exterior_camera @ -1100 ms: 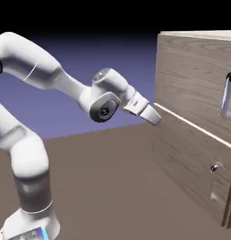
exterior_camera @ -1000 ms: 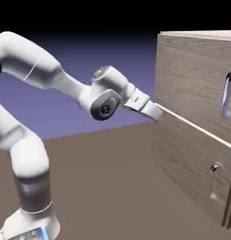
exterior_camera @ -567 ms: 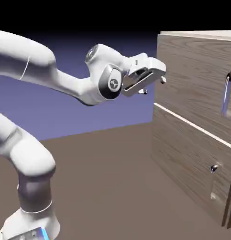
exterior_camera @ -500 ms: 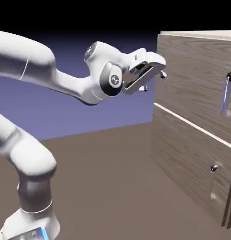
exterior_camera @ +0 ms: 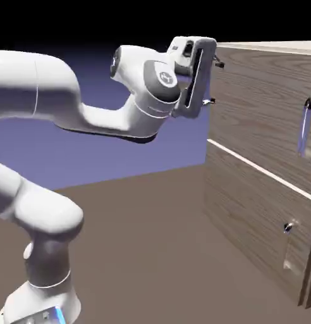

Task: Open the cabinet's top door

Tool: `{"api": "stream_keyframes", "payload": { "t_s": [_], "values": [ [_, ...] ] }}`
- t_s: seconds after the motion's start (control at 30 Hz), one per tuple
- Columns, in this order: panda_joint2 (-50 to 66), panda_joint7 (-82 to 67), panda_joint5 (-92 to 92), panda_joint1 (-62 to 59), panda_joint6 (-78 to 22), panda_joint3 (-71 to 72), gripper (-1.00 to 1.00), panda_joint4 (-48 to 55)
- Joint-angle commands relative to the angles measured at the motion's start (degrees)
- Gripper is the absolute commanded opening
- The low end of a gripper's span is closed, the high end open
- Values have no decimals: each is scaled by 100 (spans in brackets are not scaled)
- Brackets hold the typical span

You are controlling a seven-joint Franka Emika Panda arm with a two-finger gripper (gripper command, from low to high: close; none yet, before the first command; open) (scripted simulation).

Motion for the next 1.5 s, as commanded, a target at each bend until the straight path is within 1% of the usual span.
{"api": "stream_keyframes", "payload": {
  "t_s": [0.0, 1.0, 1.07, 1.23, 1.27, 1.3, 1.47],
  "values": [
    [-40, -104, -250, 101, 1, -114, 100, 68],
    [-1223, -3233, -7725, 3120, 45, -3520, 100, 2112],
    [-1251, -3306, -7898, 3190, 46, -3599, 100, 2159],
    [-1103, -3357, -7887, 4208, 12, -4142, 100, 3000],
    [-1103, -3357, -7887, 4208, 12, -4142, -100, 3000],
    [-1103, -3357, -7887, 4208, 12, -4142, -100, 3000],
    [-972, -3245, -7677, 3191, -613, -3555, -100, 1969]
  ]
}}
